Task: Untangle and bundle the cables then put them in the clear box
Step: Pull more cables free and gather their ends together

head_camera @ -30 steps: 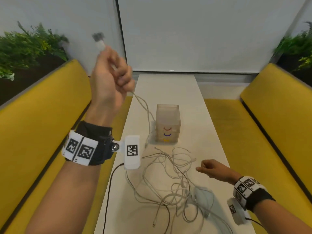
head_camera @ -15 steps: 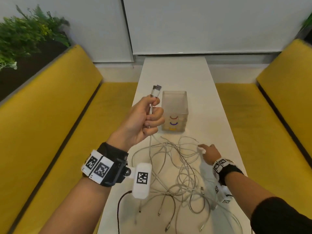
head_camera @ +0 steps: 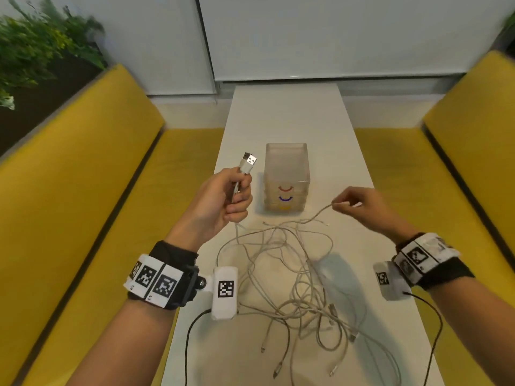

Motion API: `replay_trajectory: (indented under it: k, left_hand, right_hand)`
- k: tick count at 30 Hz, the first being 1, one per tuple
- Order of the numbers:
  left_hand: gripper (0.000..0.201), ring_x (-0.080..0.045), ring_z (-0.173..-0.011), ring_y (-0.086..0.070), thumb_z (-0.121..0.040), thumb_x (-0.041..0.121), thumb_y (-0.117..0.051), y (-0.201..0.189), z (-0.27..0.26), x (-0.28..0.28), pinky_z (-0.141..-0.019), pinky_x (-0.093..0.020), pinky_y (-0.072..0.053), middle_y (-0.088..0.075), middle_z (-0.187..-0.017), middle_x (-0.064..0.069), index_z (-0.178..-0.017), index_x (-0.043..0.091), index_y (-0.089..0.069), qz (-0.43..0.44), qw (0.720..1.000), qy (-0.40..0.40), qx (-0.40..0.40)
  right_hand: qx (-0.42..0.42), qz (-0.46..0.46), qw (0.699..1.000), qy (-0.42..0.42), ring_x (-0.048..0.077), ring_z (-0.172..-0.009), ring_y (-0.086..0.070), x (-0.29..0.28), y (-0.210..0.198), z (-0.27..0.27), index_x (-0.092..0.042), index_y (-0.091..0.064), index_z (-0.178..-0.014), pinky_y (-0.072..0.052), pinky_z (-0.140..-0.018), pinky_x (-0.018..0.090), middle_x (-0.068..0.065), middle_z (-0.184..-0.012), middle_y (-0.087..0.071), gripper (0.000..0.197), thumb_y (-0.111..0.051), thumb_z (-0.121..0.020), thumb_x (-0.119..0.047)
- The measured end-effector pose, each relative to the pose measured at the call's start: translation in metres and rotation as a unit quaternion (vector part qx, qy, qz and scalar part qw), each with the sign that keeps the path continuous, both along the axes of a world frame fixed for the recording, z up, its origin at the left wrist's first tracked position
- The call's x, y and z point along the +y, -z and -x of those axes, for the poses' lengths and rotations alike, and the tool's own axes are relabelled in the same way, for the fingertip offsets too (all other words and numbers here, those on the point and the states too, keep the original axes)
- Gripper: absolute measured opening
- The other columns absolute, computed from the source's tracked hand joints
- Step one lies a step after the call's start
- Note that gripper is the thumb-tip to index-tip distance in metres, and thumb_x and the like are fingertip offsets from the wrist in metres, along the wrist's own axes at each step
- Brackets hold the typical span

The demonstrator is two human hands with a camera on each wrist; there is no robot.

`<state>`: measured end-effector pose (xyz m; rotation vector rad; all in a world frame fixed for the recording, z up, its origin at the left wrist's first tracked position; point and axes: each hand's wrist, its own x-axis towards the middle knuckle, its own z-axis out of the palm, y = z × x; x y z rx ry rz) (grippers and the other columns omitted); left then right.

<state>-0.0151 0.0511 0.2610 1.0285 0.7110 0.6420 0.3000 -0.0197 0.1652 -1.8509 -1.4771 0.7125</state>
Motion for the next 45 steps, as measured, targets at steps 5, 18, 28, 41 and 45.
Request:
replay_trajectory:
  k: [5, 18, 28, 41, 45]
  left_hand:
    - [0.020, -0.017, -0.056, -0.012, -0.097, 0.016, -0.044, -0.007, -0.010, -0.004, -0.042, -0.023, -0.016, -0.019, -0.067, -0.004, -0.078, 0.015, -0.044, -0.085, 0.996, 0.004, 0.002]
    - [0.034, -0.013, -0.058, -0.045, -0.099, 0.036, -0.058, 0.001, -0.051, -0.023, -0.054, -0.042, -0.041, -0.049, -0.061, 0.008, -0.096, 0.005, -0.068, -0.363, 0.919, -0.110, 0.105]
    - [0.030, -0.013, -0.057, -0.047, -0.110, 0.029, -0.029, -0.056, -0.011, -0.008, -0.067, -0.030, -0.050, -0.041, -0.064, 0.001, -0.089, 0.014, -0.046, -0.250, 0.919, -0.284, -0.107]
    - [0.025, 0.000, -0.048, -0.046, -0.092, 0.045, -0.066, -0.011, -0.034, -0.018, -0.052, -0.022, -0.030, -0.053, -0.050, 0.020, -0.077, 0.025, -0.069, -0.430, 0.864, 0.013, 0.262]
    - [0.044, -0.001, -0.043, -0.032, -0.096, 0.022, -0.065, -0.024, -0.023, -0.010, -0.048, -0.022, -0.025, -0.040, -0.044, 0.016, -0.055, 0.035, -0.061, -0.364, 0.920, -0.072, 0.127]
  right_hand:
    - [0.132, -0.103, 0.986, -0.009, 0.016, -0.084, -0.066, -0.008, -0.093, 0.033, -0.005, -0.070, -0.093, -0.057, -0.076, 0.029, 0.008, -0.096, -0.073, 0.007, -0.070, -0.087, -0.009]
    - [0.285, -0.159, 0.943, -0.067, 0.033, -0.086, -0.062, -0.002, -0.128, 0.113, -0.017, -0.074, -0.100, -0.050, -0.087, 0.052, 0.026, -0.095, -0.065, 0.013, -0.072, -0.087, -0.019]
    - [0.181, -0.042, 0.968, -0.171, 0.012, -0.059, -0.041, -0.014, -0.055, 0.110, -0.005, -0.055, -0.077, -0.034, -0.058, 0.027, -0.001, -0.064, -0.046, 0.041, -0.056, -0.095, -0.042]
    - [0.210, -0.102, 0.949, -0.211, 0.011, -0.066, -0.046, -0.006, -0.116, 0.097, -0.016, -0.066, -0.104, -0.040, -0.064, 0.023, -0.009, -0.070, -0.055, 0.023, -0.045, -0.098, -0.011]
    - [0.218, -0.064, 0.963, -0.145, 0.016, -0.062, -0.048, -0.012, -0.092, 0.074, -0.002, -0.057, -0.106, -0.039, -0.061, 0.027, -0.008, -0.065, -0.060, 0.021, -0.058, -0.097, -0.020]
